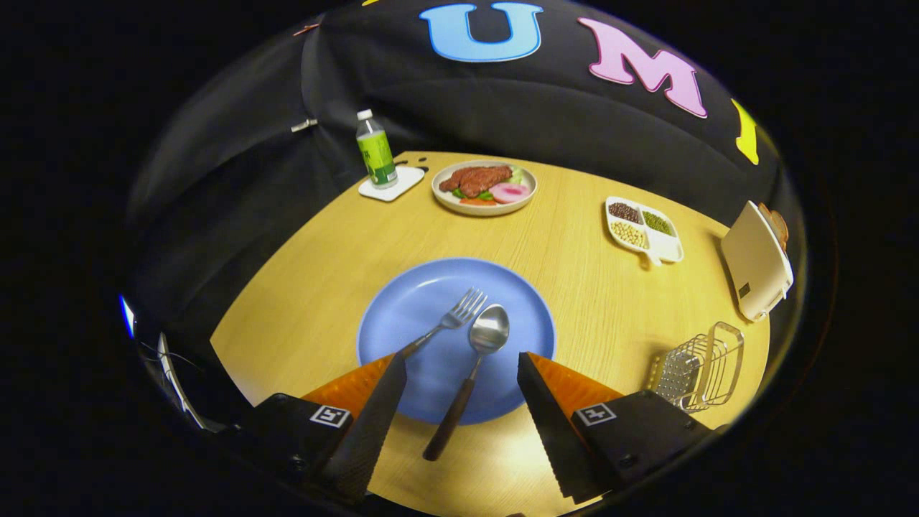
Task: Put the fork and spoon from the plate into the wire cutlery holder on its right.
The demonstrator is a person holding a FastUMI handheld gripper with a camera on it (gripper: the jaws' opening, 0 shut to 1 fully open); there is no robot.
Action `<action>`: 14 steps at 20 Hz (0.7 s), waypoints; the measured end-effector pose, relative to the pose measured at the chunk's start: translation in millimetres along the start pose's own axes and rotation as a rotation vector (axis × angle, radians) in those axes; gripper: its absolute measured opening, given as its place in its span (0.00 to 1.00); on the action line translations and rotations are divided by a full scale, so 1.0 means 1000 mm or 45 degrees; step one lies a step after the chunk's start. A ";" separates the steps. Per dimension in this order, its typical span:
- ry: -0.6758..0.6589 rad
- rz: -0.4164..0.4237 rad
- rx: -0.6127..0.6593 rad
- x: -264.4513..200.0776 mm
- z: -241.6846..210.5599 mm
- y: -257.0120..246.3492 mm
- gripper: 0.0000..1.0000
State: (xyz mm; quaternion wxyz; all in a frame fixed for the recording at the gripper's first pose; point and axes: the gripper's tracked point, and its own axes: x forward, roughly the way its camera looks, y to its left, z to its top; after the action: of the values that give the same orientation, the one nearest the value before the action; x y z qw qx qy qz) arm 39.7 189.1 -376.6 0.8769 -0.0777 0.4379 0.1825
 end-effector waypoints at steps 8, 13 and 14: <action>0.163 -0.019 -0.039 0.038 -0.025 0.002 0.66; 0.237 -0.055 0.078 0.048 -0.029 -0.007 0.40; 0.253 -0.060 0.091 0.048 -0.030 -0.009 0.33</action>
State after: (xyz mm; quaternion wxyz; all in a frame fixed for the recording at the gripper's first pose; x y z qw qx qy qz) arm 47.1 183.7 -433.3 0.8353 -0.0745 0.5270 0.1377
